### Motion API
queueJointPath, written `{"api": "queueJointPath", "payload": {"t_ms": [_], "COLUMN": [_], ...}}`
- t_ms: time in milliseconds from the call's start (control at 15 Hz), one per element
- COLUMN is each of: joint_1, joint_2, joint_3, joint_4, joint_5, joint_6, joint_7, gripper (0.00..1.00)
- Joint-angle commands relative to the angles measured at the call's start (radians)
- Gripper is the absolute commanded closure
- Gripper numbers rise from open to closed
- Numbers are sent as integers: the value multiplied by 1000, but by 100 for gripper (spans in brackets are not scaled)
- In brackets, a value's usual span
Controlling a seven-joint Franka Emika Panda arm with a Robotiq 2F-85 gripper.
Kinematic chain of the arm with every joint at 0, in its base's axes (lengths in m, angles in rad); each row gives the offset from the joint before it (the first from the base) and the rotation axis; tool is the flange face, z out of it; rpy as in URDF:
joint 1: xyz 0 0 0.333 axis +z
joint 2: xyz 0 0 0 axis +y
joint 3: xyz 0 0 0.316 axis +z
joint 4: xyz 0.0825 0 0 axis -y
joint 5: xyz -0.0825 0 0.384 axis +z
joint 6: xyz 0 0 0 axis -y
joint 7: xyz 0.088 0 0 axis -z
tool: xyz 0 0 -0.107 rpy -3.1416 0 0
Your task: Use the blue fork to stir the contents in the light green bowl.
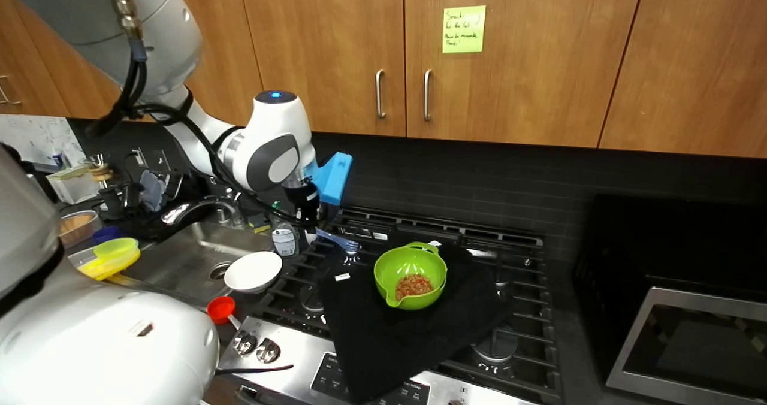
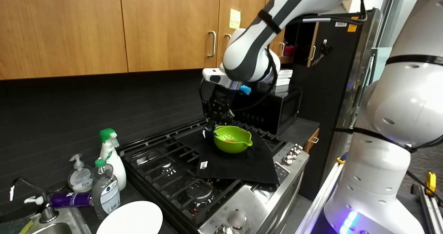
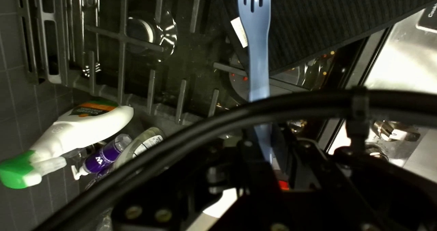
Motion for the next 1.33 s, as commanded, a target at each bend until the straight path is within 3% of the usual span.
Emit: {"api": "queueJointPath", "payload": {"t_ms": [0,200,267,600,667,867,1000,1267], "joint_1": [34,35,36,38,40,161,189,179], "joint_2": [-94,-130,-81,-104,-104,-60,-48,4], "joint_3": [-80,-123,-114,-130,-130,-220,-264,-310], "joint_4": [-22,-30,-4,-16,-16,12,33,64], "joint_5": [26,8,-14,-15,-15,216,342,439], "joint_6": [-58,-82,-69,-79,-79,-91,-121,-123], "joint_7": [-36,-26,1,1,1,-168,-264,-338], "gripper": [95,95,81,81,95,95,95,95]}}
